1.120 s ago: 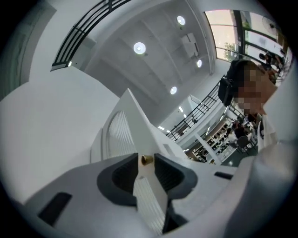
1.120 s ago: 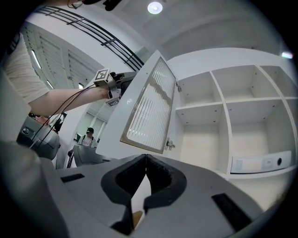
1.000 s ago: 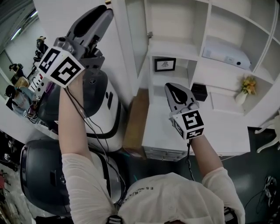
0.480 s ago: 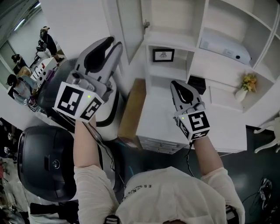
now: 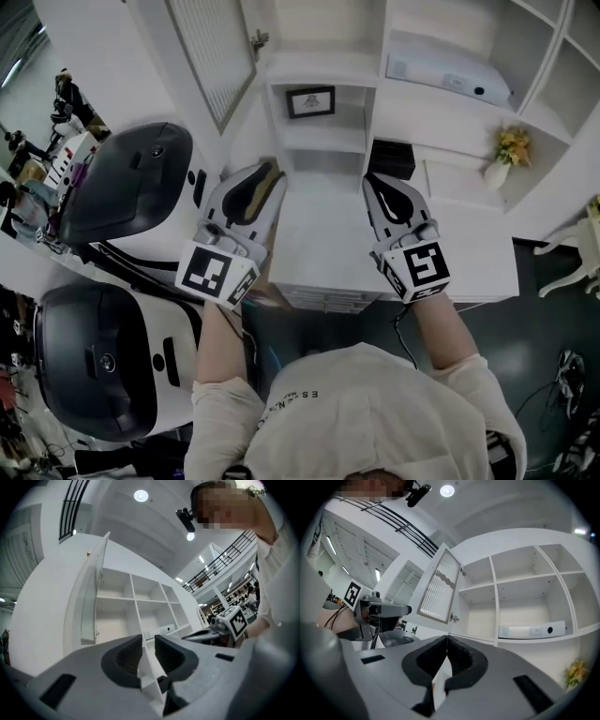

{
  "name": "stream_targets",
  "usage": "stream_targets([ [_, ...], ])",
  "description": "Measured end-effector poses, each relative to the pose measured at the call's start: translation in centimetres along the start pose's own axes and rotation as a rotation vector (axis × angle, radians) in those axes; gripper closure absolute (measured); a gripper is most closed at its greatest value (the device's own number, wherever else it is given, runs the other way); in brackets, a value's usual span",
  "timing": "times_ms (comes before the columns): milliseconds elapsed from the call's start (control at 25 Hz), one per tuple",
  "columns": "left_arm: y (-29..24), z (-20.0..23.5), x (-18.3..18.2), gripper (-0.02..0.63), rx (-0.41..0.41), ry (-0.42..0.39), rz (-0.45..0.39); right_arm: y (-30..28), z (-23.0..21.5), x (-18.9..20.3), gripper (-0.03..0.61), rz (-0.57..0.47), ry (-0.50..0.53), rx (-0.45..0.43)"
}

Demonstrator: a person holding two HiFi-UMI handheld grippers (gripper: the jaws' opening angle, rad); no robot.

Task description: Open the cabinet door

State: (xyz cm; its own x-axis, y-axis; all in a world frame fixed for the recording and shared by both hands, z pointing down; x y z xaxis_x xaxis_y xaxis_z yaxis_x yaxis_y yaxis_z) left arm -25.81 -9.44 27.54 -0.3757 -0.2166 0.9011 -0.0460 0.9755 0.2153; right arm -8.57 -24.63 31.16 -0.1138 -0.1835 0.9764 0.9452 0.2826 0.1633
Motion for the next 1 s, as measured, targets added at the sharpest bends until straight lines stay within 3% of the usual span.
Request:
stream_targets([
  [80, -0.3, -1.3, 1.3, 0.529, -0.021, 0.008, 0.044, 0.6, -0.4, 0.6, 0.563, -0.009, -0.025, -0.002],
  [280, -0.4, -3.4, 3.4, 0.592, -0.057, 0.141, 0.08, 1.7, -0.6, 1.9, 0.563, -0.008, -0.04, -0.006],
  [400, -0.3, -4.4, 4.1, 0.611, -0.046, 0.132, 0.11, 2.2, -0.6, 2.3, 0.563, 0.003, -0.01, -0.004],
  [600, -0.2, -5.0, 4.5, 0.611, -0.038, 0.11, 0.132, 3.0, -1.4, 2.5, 0.563, -0.025, -0.049, -0.004],
  [1000, -1.2, -5.7, 3.8, 0.611, -0.004, 0.078, 0.13, 2.9, -0.8, 2.8, 0.563, -0.019, -0.022, -0.106],
])
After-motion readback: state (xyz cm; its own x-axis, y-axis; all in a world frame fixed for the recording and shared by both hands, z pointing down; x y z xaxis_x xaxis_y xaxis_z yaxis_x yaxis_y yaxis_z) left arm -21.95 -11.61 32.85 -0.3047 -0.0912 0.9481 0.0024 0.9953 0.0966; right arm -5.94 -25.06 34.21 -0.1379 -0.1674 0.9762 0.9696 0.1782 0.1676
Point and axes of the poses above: the fingertips, and each gripper's own axes: y backward along the fingers, z to its left, x out of its underside, the point moved 8 cm from there along y, backward along the fingers, and after that the axes turned 5 degrees about -y, right-handed, at the moved point
